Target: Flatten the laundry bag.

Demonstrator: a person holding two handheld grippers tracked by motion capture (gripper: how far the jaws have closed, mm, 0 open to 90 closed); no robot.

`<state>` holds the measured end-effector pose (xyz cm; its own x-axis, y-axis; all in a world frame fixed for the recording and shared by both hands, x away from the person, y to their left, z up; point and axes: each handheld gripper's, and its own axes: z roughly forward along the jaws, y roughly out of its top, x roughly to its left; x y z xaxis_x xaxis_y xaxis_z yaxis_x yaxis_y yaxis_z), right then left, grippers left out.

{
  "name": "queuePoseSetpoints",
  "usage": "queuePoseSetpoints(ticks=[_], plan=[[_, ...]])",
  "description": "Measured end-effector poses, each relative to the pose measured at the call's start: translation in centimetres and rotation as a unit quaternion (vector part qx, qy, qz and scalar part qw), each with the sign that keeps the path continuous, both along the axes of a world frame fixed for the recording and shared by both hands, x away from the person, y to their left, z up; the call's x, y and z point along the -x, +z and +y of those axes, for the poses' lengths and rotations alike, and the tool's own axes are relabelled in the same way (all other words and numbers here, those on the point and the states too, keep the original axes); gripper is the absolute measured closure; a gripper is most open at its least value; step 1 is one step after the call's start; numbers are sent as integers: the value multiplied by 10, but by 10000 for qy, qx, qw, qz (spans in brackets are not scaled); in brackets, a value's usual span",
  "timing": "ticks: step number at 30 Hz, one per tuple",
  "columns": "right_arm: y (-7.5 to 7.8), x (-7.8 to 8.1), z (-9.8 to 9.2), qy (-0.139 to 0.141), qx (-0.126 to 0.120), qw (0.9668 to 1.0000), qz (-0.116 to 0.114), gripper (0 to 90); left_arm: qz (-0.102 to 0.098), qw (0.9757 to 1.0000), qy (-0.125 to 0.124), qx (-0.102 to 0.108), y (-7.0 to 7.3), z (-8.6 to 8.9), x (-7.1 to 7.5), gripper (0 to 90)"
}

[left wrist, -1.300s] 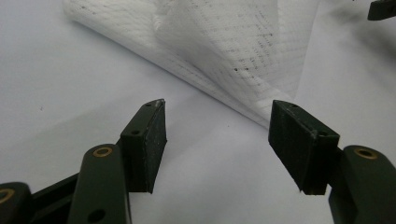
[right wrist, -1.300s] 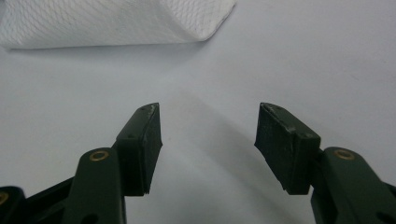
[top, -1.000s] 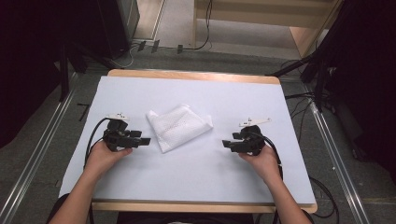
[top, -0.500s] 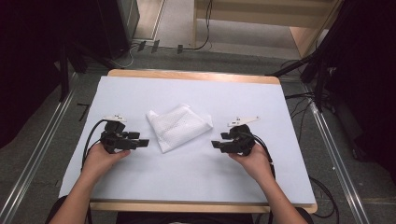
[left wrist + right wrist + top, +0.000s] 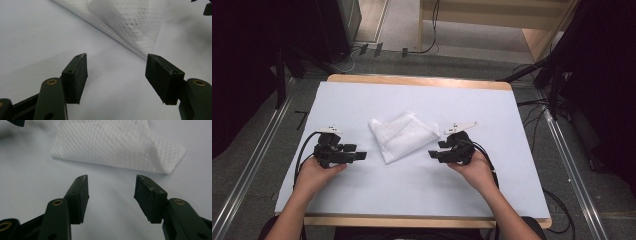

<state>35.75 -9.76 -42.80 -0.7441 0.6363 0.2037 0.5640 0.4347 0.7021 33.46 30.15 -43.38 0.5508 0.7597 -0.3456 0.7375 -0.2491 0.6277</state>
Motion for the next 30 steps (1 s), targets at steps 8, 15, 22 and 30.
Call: queuePoseSetpoints(ticks=[8,15,22,30], plan=[[2,-3,17,195,59,9998,7,468,-13,10000,15,-49,0,2,5,351],[6,-6,31,339,39,9994,27,472,-9,10000,43,-51,0,3,7,351],[12,-11,50,536,114,9985,-7,475,-21,10000,44,-82,1,3,7,352],[15,-21,71,655,205,9976,-12,474,-46,9999,-2,-131,1,4,7,362]])
